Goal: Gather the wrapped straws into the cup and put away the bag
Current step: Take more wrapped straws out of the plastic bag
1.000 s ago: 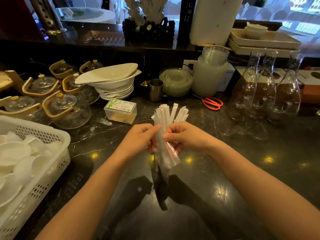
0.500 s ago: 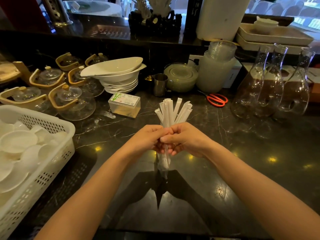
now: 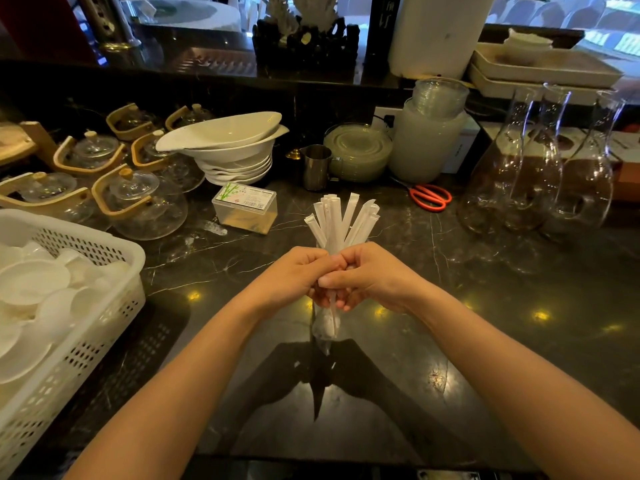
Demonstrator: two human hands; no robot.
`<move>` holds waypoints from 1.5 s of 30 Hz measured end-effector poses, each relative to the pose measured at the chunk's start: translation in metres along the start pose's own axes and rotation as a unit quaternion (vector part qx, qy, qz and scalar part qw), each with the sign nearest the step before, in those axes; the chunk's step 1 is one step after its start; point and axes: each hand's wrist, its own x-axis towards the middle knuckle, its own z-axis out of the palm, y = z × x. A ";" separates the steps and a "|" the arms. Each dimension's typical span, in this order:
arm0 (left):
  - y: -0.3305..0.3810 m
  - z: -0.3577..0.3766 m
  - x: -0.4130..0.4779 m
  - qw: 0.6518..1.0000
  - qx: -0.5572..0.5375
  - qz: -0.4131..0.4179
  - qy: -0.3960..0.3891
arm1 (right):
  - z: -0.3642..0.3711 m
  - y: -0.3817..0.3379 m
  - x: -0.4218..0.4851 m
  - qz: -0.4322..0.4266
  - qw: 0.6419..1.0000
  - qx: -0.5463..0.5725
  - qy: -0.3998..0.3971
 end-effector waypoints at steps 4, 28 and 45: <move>-0.001 0.001 0.001 1.000 0.010 0.012 -0.005 | 0.000 0.001 -0.001 0.001 1.000 0.001 0.010; -0.009 0.001 0.007 1.000 -0.001 0.014 0.010 | -0.004 0.000 -0.007 0.003 1.000 -0.030 0.004; -0.012 0.003 0.007 0.997 0.043 0.030 0.061 | 0.004 0.011 -0.001 -0.033 0.997 0.009 0.063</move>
